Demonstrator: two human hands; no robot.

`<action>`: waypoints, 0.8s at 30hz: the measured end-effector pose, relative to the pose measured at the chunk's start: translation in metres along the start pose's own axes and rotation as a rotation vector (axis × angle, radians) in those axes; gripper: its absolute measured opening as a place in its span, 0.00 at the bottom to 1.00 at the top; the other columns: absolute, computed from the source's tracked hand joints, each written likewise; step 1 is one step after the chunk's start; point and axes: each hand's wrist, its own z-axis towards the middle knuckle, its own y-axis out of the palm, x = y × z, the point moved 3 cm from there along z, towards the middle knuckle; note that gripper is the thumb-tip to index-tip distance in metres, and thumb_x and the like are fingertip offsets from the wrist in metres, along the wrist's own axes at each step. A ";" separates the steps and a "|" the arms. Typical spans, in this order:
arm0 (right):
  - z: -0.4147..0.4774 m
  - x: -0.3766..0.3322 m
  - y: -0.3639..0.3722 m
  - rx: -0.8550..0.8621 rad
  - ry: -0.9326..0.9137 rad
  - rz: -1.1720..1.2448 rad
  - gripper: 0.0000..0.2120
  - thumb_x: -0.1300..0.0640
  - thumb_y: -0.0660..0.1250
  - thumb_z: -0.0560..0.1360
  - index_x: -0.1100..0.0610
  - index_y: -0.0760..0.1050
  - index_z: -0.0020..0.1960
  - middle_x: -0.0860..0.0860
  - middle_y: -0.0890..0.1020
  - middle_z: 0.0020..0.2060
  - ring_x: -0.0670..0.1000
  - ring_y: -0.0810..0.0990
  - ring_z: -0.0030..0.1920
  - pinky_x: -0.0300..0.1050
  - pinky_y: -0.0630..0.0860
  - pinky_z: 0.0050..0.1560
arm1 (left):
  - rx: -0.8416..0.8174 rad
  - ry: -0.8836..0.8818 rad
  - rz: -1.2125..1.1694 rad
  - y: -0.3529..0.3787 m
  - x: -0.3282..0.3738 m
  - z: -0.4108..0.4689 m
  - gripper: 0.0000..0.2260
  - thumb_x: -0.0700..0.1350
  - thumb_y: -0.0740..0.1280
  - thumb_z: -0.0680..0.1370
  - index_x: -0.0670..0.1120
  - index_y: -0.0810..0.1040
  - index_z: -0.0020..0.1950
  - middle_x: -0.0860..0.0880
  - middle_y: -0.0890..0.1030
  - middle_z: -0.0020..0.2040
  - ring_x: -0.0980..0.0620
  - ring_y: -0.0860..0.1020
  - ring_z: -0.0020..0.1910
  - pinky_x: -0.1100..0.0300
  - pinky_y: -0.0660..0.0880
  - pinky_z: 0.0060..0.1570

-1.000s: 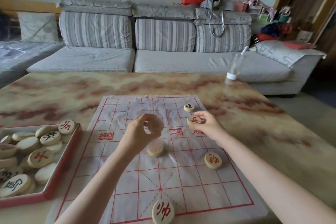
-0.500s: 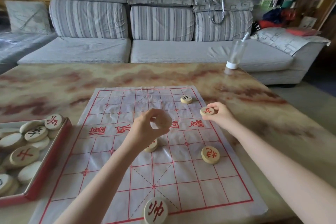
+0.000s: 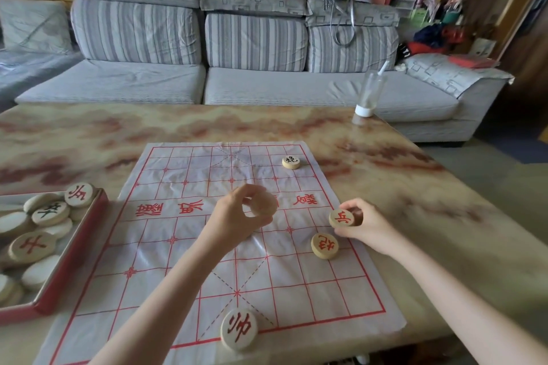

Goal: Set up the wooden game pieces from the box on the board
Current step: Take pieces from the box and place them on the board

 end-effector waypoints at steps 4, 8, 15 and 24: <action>-0.003 0.009 0.005 0.003 0.017 0.032 0.23 0.65 0.77 0.62 0.60 0.74 0.54 0.61 0.77 0.53 0.53 0.76 0.49 0.27 0.70 0.40 | 0.005 0.024 0.008 0.001 0.004 -0.004 0.21 0.43 0.74 0.68 0.49 0.75 0.59 0.52 0.79 0.53 0.57 0.76 0.50 0.76 0.70 0.38; -0.005 0.007 0.004 -0.019 -0.007 0.006 0.24 0.65 0.77 0.64 0.60 0.74 0.58 0.57 0.72 0.58 0.51 0.74 0.53 0.24 0.68 0.41 | 0.008 0.030 0.015 0.000 0.006 -0.008 0.21 0.42 0.74 0.68 0.49 0.75 0.59 0.52 0.79 0.53 0.57 0.76 0.51 0.75 0.69 0.38; -0.011 -0.034 -0.003 0.049 -0.087 0.045 0.17 0.59 0.71 0.70 0.52 0.75 0.58 0.49 0.75 0.56 0.50 0.72 0.55 0.39 0.66 0.50 | 0.067 0.007 0.024 -0.029 -0.001 -0.024 0.21 0.43 0.75 0.68 0.50 0.76 0.58 0.54 0.79 0.51 0.58 0.76 0.49 0.75 0.67 0.39; -0.051 -0.130 0.070 -0.233 -0.259 0.067 0.11 0.58 0.67 0.74 0.53 0.76 0.57 0.47 0.80 0.52 0.45 0.77 0.54 0.35 0.71 0.54 | 0.185 -0.128 0.100 -0.101 -0.044 -0.085 0.20 0.43 0.76 0.65 0.48 0.78 0.56 0.53 0.81 0.47 0.57 0.76 0.47 0.76 0.65 0.41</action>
